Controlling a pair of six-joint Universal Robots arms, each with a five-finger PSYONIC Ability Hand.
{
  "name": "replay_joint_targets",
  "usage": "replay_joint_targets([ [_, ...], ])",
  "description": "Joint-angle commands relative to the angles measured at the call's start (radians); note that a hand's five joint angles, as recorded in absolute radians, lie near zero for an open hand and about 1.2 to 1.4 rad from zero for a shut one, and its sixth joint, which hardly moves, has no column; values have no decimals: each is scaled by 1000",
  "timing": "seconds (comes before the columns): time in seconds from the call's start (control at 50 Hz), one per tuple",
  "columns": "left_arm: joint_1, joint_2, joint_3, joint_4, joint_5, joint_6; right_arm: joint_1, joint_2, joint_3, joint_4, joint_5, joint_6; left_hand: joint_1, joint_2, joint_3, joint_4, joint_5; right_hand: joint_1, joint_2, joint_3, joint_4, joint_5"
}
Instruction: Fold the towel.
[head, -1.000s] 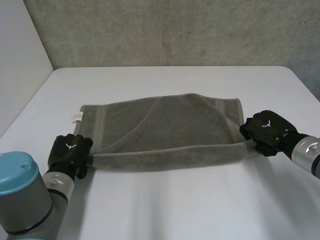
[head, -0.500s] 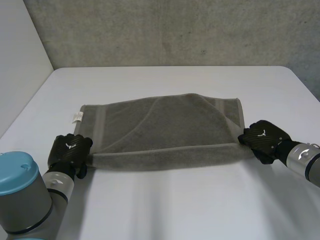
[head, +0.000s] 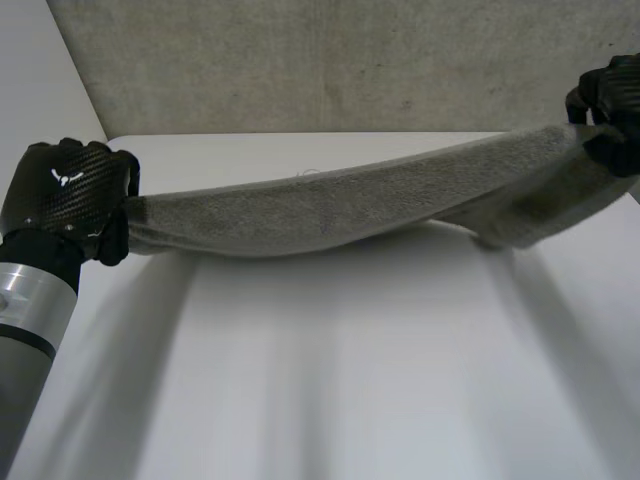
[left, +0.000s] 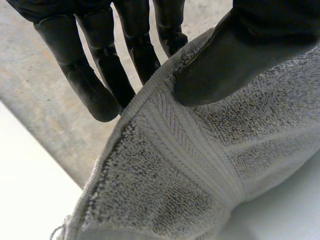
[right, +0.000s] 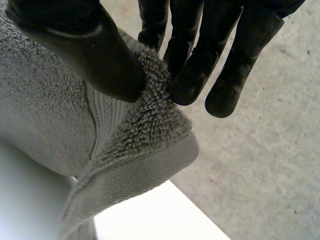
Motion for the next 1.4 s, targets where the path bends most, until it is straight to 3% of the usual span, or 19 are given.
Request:
replay_joint_targets([
  [0.02, 9, -86, 15, -49, 65, 4, -15, 44, 6, 76, 3, -112, -49, -114, -146, -117, -288, 52, 82, 61, 49, 56],
  [0.32, 9, -298, 30, -20, 66, 19, -15, 249, 78, 97, 16, -299, -49, -114, -146, -117, -288, 52, 82, 61, 49, 56],
  [0.44, 5, -476, 168, 15, 62, 51, 20, 405, 26, 81, 83, -293, -49, -114, -146, -117, -288, 52, 82, 61, 49, 56],
  [0.52, 0, -621, 322, 17, 56, 105, 107, 556, -75, 73, 153, -293, -49, -114, -146, -117, -288, 52, 82, 61, 49, 56],
  [0.64, -1, -737, 472, 6, 54, 140, 144, 679, -187, 71, 216, -290, -49, -114, -146, -117, -288, 52, 82, 61, 49, 56],
  [0.76, 2, -806, 622, 11, 60, 142, 160, 693, -294, 39, 221, -261, -49, -114, -146, -117, -288, 52, 82, 61, 49, 56],
  [0.86, -1, -806, 845, 12, 53, 125, 192, 695, -485, -96, 235, -152, -49, -114, -146, -117, -288, 52, 82, 61, 49, 56],
  [0.9, -15, -766, 994, 18, 53, 90, 207, 645, -552, -274, 262, -34, -49, -114, -146, -117, -288, 52, 82, 61, 49, 56],
  [0.92, -15, -766, 995, 18, 53, 90, 207, 644, -552, -275, 263, -34, -49, -114, -146, -117, -288, 52, 82, 61, 49, 56],
  [0.96, -18, -732, 1056, 23, 51, 59, 210, 515, -551, -422, 295, 99, -49, -114, -146, -117, -288, 52, 82, 61, 49, 56],
  [1.04, -18, -657, 1142, 24, 50, -56, 199, 430, -528, -427, 290, 180, -49, -114, -146, -117, -288, 52, 82, 61, 49, 56],
  [1.18, -23, -613, 1006, 0, 51, -102, 210, 400, -369, -305, 252, 125, -49, -114, -146, -117, -288, 52, 82, 61, 49, 56],
  [1.24, -12, -568, 822, 11, 59, -96, 207, 391, -314, -289, 232, 88, -49, -114, -146, -117, -288, 52, 82, 61, 49, 56],
  [1.4, 2, -487, 355, 126, 66, -98, 187, 384, 53, -287, 128, -92, -49, -114, -146, -117, -288, 52, 82, 61, 49, 56],
])
